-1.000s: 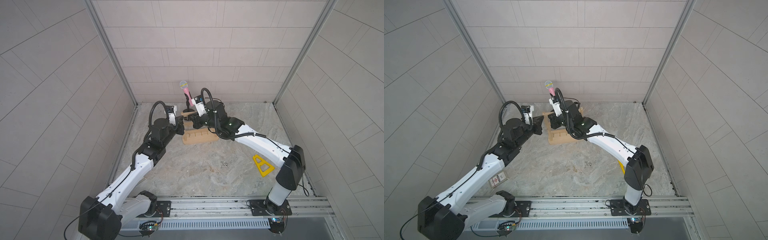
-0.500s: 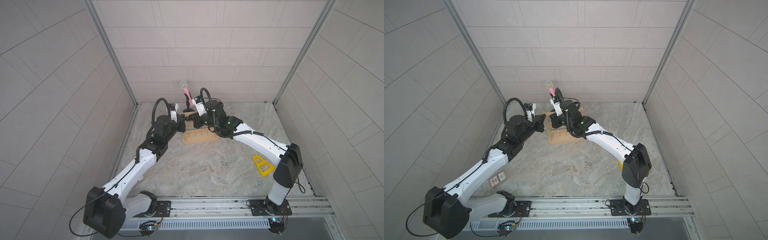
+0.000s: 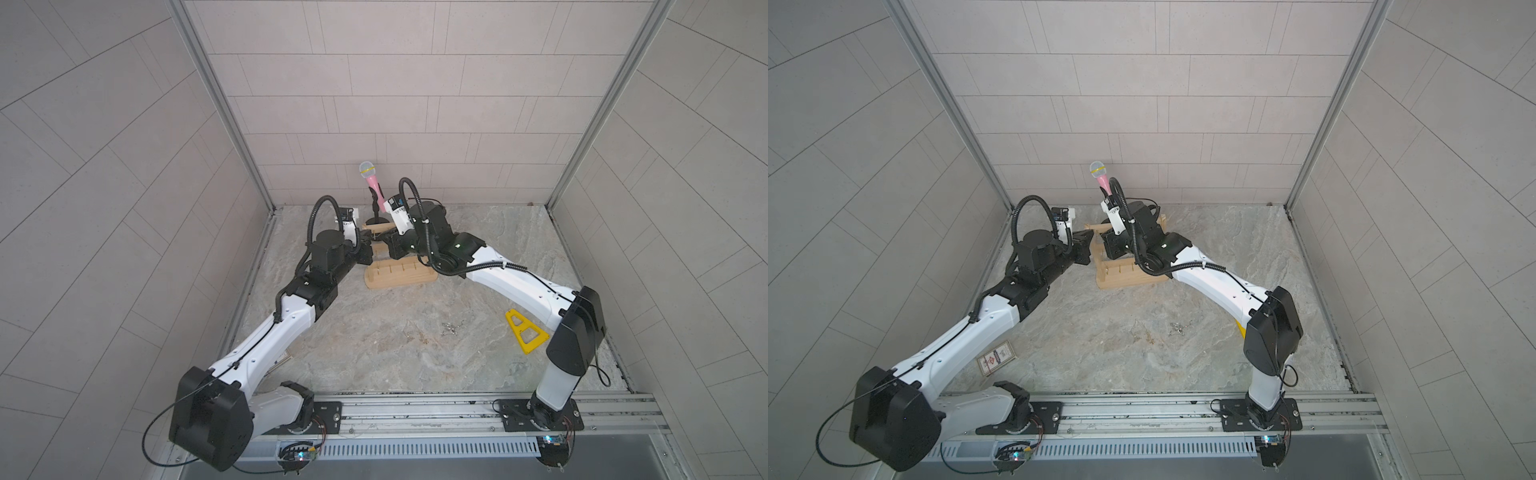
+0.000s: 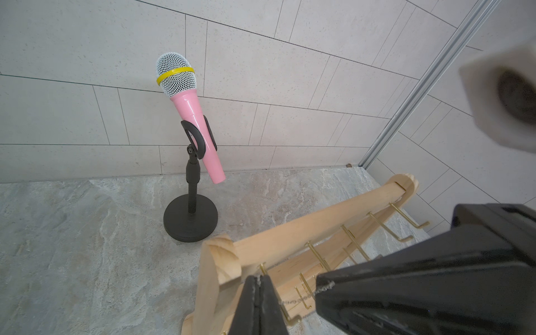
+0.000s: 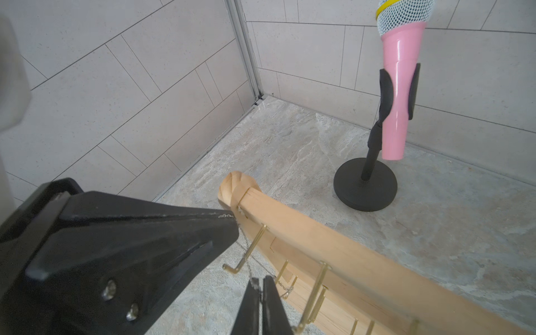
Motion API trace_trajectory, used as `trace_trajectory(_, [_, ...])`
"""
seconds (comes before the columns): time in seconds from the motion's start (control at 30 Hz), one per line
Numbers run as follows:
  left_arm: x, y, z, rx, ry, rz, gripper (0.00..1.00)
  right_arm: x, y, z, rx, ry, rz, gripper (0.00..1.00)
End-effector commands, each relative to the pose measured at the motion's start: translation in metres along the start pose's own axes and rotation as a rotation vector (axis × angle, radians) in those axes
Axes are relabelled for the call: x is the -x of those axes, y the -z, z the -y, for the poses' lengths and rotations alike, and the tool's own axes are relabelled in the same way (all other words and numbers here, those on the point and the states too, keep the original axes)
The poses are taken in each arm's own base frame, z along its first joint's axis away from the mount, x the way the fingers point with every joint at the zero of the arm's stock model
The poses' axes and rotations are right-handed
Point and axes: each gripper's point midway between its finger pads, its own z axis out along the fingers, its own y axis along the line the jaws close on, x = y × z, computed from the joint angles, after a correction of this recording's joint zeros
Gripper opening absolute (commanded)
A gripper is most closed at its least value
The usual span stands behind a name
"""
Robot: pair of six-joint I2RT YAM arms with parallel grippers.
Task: Hang the necklace on the jewelry display stand
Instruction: Hang the necklace on the stand.
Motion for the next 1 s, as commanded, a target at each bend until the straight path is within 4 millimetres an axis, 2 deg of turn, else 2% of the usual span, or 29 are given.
trace_trajectory(0.0, [0.016, 0.001, 0.002, -0.004, 0.003, 0.028, 0.01, 0.006, 0.003, 0.001, -0.012, 0.02, 0.009, 0.11])
trace_trajectory(0.33, [0.016, 0.006, -0.004, 0.029, 0.018, 0.034, 0.1, 0.012, 0.011, -0.001, -0.012, 0.026, 0.025, 0.15])
trace_trajectory(0.77, [0.022, 0.019, -0.009, 0.068, 0.041, 0.043, 0.23, 0.023, 0.038, -0.002, -0.034, 0.053, 0.055, 0.18])
trace_trajectory(0.87, [0.018, 0.026, -0.018, 0.126, 0.069, 0.013, 0.28, 0.021, 0.047, -0.001, -0.039, 0.058, 0.053, 0.19])
trace_trajectory(0.97, [0.004, 0.034, -0.03, 0.2, 0.109, -0.057, 0.32, 0.01, 0.056, 0.001, -0.039, 0.06, 0.04, 0.21])
